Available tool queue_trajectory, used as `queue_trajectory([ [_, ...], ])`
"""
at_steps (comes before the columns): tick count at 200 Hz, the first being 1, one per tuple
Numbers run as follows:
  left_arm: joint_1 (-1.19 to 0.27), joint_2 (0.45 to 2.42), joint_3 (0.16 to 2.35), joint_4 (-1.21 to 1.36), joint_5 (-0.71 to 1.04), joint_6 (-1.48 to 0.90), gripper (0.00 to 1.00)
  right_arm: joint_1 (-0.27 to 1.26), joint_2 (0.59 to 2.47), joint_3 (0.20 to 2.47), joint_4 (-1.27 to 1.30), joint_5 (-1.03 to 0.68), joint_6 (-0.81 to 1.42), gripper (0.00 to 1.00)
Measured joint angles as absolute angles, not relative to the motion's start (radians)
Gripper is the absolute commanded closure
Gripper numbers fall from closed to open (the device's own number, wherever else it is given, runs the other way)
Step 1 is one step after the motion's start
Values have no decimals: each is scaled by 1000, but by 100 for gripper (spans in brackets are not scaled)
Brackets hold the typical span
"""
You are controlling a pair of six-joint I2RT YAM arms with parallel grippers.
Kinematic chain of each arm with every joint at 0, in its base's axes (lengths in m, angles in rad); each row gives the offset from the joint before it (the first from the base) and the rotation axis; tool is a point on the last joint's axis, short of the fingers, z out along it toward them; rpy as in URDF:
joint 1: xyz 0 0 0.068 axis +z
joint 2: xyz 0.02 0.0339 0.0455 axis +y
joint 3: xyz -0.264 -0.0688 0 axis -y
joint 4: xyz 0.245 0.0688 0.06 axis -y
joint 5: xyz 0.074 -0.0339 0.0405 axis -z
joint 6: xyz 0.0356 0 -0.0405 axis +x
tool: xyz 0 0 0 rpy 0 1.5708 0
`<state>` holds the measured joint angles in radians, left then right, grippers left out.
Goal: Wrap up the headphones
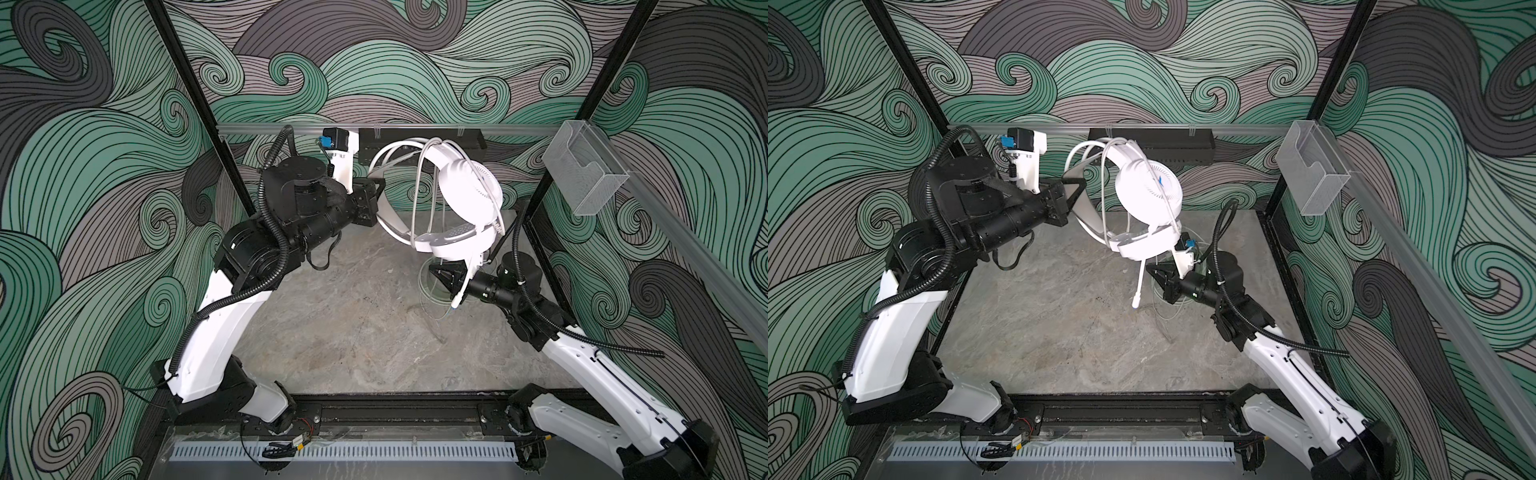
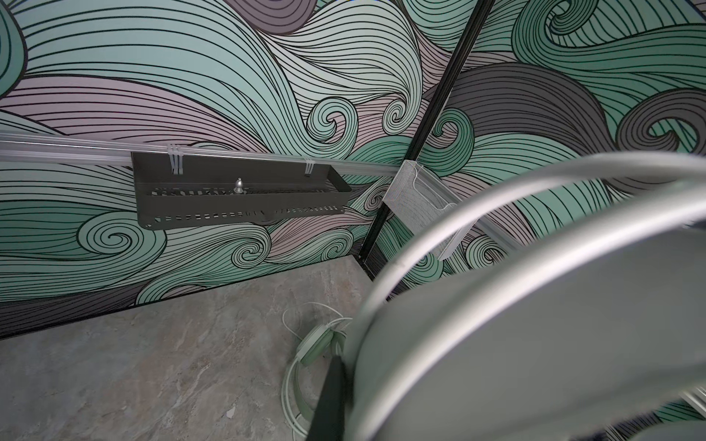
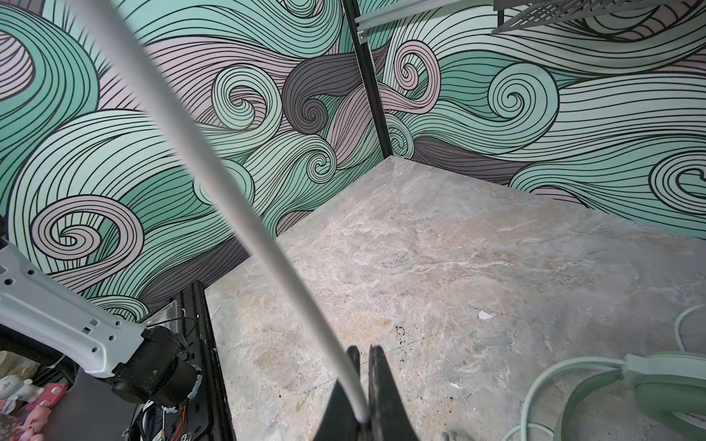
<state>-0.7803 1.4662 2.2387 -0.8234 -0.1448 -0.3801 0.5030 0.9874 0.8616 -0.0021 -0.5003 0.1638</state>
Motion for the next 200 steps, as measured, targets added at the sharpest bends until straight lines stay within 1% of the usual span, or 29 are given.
queue_trajectory([
  [23,-780,1466,2239,-815,-144,-390,100,503,1025,864,11,-506,164,78],
  [39,-780,1466,2239,-814,-143,-395,100,503,1044,864,20,-506,162,77],
  [165,-780,1466,2238,-803,-141,-410,100,513,1184,863,128,-527,181,78],
  [200,-780,1466,2238,-792,-141,-410,100,513,1192,842,147,-530,183,79],
])
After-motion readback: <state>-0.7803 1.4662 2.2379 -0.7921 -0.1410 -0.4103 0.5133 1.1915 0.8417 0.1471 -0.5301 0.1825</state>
